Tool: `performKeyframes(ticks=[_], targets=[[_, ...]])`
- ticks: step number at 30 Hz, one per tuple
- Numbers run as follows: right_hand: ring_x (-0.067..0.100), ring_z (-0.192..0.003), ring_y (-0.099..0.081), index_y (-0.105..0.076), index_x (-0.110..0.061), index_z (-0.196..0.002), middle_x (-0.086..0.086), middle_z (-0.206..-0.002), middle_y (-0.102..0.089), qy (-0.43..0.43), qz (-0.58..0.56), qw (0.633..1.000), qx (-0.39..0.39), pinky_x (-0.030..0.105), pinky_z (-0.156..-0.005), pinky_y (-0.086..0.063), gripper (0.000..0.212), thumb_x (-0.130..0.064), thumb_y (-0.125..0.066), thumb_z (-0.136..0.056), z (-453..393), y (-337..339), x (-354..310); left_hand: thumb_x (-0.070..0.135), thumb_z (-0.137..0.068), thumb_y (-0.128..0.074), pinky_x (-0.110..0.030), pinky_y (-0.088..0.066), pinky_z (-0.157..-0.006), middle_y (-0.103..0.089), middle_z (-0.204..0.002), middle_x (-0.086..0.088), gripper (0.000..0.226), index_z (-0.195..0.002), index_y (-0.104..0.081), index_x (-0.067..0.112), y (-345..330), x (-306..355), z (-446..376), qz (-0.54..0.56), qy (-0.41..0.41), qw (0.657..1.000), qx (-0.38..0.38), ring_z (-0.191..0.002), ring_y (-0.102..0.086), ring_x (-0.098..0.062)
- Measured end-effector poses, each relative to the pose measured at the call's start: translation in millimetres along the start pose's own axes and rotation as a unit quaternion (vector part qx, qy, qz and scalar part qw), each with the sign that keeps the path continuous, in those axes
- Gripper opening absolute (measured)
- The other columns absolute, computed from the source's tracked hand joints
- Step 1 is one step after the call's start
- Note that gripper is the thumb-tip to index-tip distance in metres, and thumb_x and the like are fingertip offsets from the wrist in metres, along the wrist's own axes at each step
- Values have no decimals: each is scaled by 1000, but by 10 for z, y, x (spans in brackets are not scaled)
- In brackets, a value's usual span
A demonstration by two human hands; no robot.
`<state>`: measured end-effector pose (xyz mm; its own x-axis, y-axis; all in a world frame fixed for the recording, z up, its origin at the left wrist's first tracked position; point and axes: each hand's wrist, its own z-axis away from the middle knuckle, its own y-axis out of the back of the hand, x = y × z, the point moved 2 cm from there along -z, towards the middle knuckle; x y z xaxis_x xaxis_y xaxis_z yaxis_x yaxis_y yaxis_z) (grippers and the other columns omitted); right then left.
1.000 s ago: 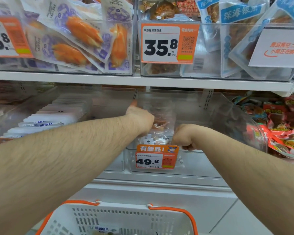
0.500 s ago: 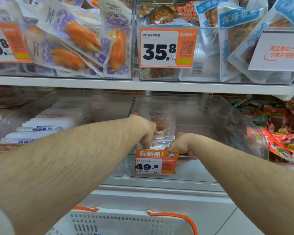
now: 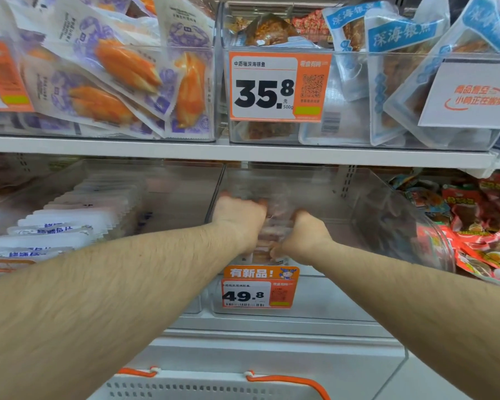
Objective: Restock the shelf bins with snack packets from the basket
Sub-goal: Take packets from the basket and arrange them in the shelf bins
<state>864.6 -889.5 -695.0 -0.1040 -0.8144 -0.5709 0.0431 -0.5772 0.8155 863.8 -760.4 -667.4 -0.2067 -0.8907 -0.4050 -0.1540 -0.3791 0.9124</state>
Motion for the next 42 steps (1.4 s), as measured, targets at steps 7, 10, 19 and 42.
performKeyframes(ticks=[7,10,19,42], targets=[[25,-96,-63,-40,-11,-111,9,-110,-58,-84,-73,985,-135,39,-82,-60,66,-24,-90,-69,-108,24,17,23,-81,-74,-37,-39,-80,-55,-126,-8,66,-135,-37,13,-139,2,2,12,-6,999,34,-112,-57,-28],[27,-98,-59,-54,-7,-104,11,-112,-58,-92,-140,969,-181,41,-86,-57,36,-17,-81,-81,-197,23,55,24,-75,-77,-47,-41,-101,-28,-146,-15,85,-144,-28,15,-134,-18,-15,29,-16,999,26,-133,-35,-33],[28,-116,-58,-60,-24,-123,4,-124,-64,-43,-252,945,-202,45,-100,-46,60,-32,-81,-67,-214,-79,57,37,-75,-79,-48,-46,-93,-38,-138,-10,100,-147,-14,14,-241,22,-32,96,-19,995,36,-126,-41,-29],[23,-60,-73,-65,-11,-114,9,-77,-76,-79,-484,868,-83,27,-45,-54,80,-76,-24,-92,-646,7,-132,41,-83,-71,-56,-34,-109,-35,-146,-12,83,-144,-24,11,-324,43,-13,139,-36,990,-2,-137,-31,-31]])
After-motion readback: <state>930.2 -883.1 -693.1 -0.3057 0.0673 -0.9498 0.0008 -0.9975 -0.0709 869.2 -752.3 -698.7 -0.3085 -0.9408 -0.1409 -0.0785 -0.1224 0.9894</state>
